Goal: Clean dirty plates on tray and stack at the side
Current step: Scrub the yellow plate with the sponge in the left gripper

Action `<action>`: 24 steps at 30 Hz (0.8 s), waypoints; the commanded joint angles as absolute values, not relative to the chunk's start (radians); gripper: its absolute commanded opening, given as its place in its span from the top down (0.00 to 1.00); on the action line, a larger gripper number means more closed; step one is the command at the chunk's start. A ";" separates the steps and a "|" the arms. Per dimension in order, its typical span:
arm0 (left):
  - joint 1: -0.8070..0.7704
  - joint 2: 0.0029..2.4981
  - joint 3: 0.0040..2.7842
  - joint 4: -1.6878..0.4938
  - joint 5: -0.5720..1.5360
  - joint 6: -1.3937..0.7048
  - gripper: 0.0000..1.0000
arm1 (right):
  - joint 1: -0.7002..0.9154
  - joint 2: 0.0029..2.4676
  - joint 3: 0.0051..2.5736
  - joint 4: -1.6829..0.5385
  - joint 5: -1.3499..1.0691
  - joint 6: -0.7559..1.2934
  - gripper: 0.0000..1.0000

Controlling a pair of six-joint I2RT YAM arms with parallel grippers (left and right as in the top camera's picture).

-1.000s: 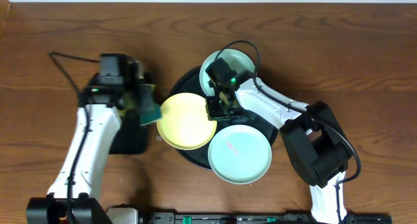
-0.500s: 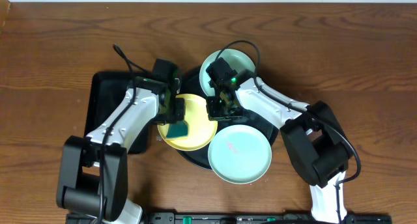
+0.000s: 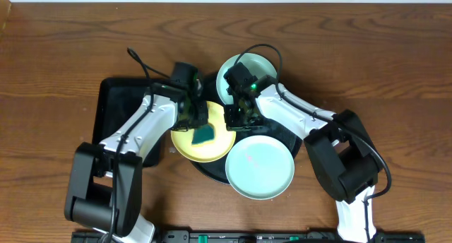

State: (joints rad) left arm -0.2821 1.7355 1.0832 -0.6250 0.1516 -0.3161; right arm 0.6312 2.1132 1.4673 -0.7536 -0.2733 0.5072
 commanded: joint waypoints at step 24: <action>-0.298 1.750 1.127 -0.707 -0.136 -0.493 0.92 | 0.619 2.119 1.459 -0.767 -0.191 0.500 0.99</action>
State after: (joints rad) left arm -0.3012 1.7405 1.1194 -0.6949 0.1303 -0.3973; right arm 0.6308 2.1128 1.4673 -0.7559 -0.2726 0.5007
